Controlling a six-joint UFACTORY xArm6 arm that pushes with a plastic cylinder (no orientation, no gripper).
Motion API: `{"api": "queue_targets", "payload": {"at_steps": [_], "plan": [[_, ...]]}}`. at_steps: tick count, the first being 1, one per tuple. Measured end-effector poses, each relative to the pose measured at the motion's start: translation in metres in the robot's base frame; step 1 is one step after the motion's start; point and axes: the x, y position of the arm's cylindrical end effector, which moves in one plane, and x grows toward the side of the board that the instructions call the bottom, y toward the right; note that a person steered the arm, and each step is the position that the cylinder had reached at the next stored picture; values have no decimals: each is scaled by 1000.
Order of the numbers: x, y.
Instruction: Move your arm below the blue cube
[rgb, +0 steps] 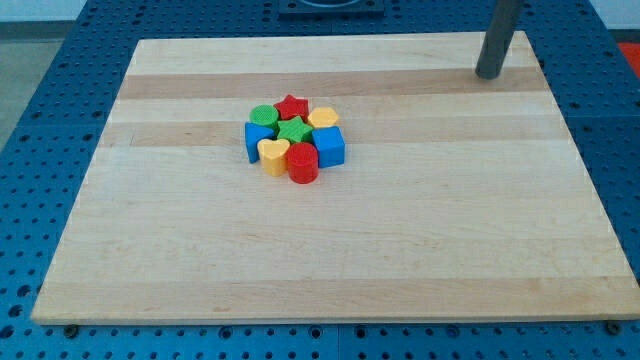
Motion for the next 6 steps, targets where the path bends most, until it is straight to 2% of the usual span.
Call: {"api": "queue_targets", "payload": {"at_steps": [1, 2, 4, 5, 6], "plan": [[42, 0], [127, -25], [230, -140], [243, -187], [228, -204]]}}
